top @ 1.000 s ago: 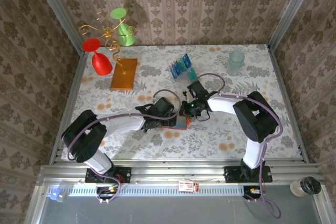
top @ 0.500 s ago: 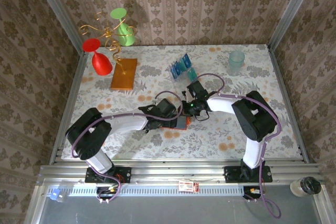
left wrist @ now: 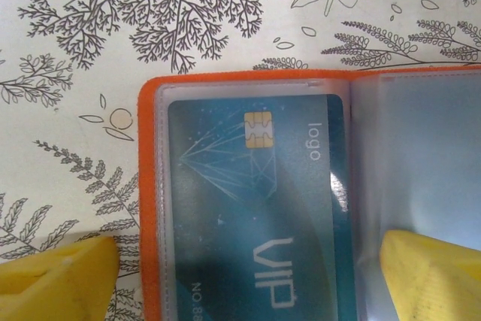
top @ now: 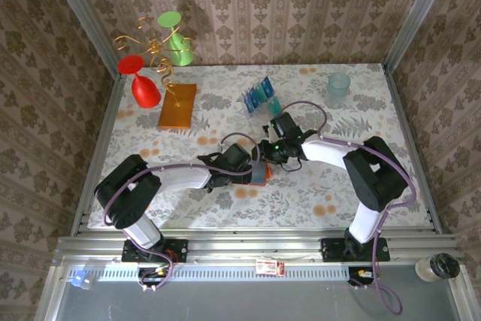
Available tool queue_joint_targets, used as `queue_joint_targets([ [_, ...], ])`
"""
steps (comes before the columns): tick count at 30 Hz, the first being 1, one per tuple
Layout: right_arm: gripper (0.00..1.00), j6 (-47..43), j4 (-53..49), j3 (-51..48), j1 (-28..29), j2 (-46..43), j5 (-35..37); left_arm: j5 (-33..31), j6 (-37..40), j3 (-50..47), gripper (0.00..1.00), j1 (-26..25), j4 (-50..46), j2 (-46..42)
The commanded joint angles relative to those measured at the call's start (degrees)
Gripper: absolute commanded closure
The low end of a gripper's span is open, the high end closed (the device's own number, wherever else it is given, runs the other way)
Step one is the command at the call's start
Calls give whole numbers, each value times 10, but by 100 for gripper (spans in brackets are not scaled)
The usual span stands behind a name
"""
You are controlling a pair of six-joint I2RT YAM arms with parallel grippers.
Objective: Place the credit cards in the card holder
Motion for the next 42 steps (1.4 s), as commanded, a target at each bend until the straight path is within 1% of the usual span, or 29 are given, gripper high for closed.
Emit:
queue_joint_targets([
  [1, 63, 17, -1, -20, -2, -10, 17, -8, -11, -11, 10, -4, 0, 9],
  [17, 63, 34, 37, -27, -2, 45, -4, -7, -12, -17, 10, -3, 5, 9],
  [30, 67, 21, 33, 2, -2, 34, -50, -7, -11, -15, 10, -3, 3, -7],
  [36, 67, 28, 21, 7, 1, 12, -57, -11, -2, -8, 7, 1, -7, -46],
  [42, 65, 39, 10, 16, 18, -6, -51, -17, 7, -22, 5, 27, -20, -124],
])
